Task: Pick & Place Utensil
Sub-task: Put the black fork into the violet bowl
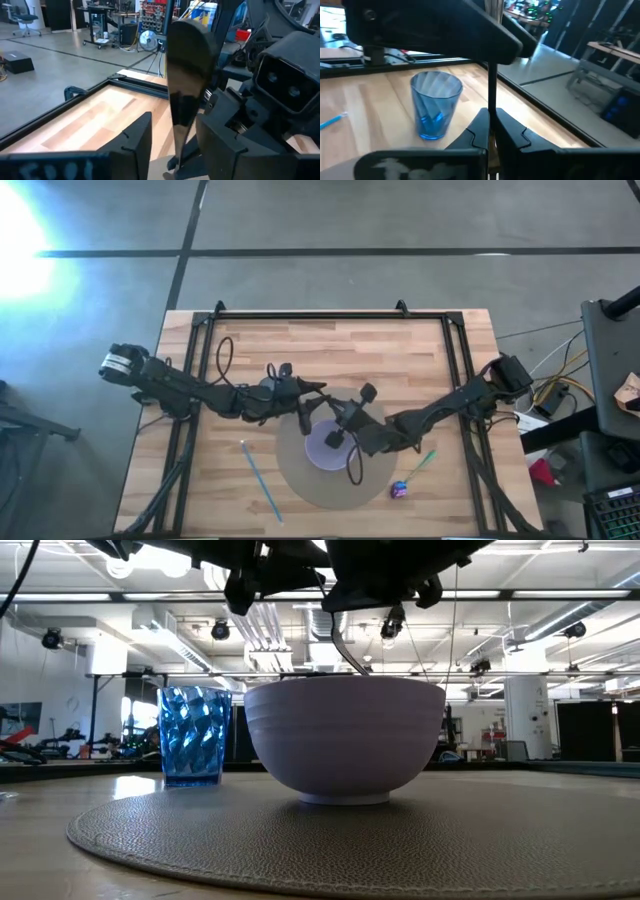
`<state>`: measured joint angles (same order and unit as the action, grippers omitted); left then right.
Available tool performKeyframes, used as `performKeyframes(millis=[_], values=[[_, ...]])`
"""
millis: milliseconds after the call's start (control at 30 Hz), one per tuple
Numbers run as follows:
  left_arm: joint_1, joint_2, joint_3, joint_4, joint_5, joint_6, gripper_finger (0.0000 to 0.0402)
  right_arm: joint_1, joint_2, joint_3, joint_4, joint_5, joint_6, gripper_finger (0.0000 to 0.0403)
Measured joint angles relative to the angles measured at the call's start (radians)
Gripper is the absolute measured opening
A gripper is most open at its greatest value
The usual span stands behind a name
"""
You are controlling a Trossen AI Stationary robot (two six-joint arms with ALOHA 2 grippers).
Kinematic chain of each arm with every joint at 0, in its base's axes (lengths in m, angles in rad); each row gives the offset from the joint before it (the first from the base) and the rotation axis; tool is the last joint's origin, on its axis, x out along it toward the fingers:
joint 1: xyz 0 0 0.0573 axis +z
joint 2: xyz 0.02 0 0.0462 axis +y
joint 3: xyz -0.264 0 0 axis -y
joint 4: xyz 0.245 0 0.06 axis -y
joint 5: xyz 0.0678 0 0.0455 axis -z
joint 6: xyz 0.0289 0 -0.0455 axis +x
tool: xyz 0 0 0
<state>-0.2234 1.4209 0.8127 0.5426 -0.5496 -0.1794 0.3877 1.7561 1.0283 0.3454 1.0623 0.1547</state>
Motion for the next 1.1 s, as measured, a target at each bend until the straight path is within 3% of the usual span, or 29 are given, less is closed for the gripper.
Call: performKeyframes(millis=[400, 767, 1100], values=[[0.0, -0.001, 0.013, 0.039, 0.017, 0.087, 0.0009, 0.008, -0.011, -0.006, -0.022, 0.013, 0.0, 0.0012], [0.0, -0.001, 0.016, 0.037, 0.069, 0.1, 0.0002, 0.01, -0.012, -0.006, -0.032, 0.011, 0.0, 0.0021], [0.0, -0.002, 0.019, 0.024, 0.089, 0.097, 0.0001, 0.014, -0.041, -0.007, -0.095, 0.001, 0.029, 0.0092]])
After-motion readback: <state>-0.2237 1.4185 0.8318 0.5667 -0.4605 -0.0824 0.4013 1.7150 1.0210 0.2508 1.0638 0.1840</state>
